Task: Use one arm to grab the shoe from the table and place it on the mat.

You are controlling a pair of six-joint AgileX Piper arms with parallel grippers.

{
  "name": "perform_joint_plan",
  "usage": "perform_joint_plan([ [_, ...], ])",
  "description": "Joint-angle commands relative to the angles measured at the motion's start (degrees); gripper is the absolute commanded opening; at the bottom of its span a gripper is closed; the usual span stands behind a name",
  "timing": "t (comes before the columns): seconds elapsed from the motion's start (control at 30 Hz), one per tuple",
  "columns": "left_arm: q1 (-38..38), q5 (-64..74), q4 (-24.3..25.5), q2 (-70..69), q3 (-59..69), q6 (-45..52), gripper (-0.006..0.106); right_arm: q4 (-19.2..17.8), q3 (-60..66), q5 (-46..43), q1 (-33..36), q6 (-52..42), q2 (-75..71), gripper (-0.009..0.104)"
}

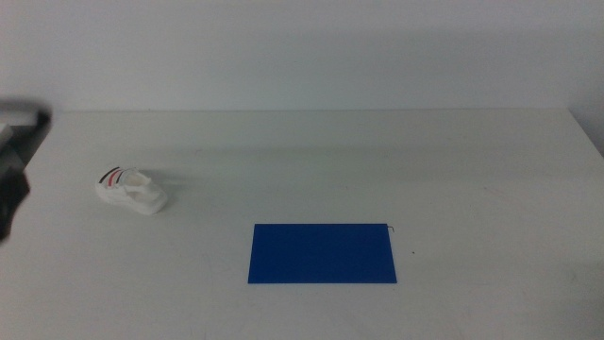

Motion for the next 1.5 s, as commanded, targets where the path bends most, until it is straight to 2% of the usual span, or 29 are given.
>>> perform_joint_plan([
  [0.0,-0.24,-2.37,-0.11,6.0,-7.39,-0.57,0.094,-0.52,0.28,-4.37,0.04,-0.43,-1.49,0.064],
  [0.43,-0.24,11.75,-0.11,34.83,-34.11,-3.41,0.094,-0.52,0.28,-4.37,0.04,-0.43,-1.49,0.064],
  [0.77,-0.24,15.63,0.57,51.93,-47.45,-8.47,0.094,-0.52,0.28,-4.37,0.04,-0.43,-1.49,0.064],
  [0.9,-0.24,22.24,0.83,58.56,-54.57,-8.99,0.094,-0.52,0.28,-4.37,0.04,-0.43,-1.49,0.064],
  [1.1,-0.24,29.63,4.26,68.47,-62.82,-19.4,0.094,-0.52,0.28,-4.37,0.04,-0.43,-1.49,0.064],
  [1.33,-0.28,31.97,4.42,76.32,-65.44,-33.96,0.094,-0.52,0.28,-4.37,0.04,-0.43,-1.49,0.064],
  [1.47,-0.28,31.61,4.01,79.44,-65.44,-39.1,0.094,-0.52,0.28,-4.37,0.04,-0.43,-1.49,0.064],
])
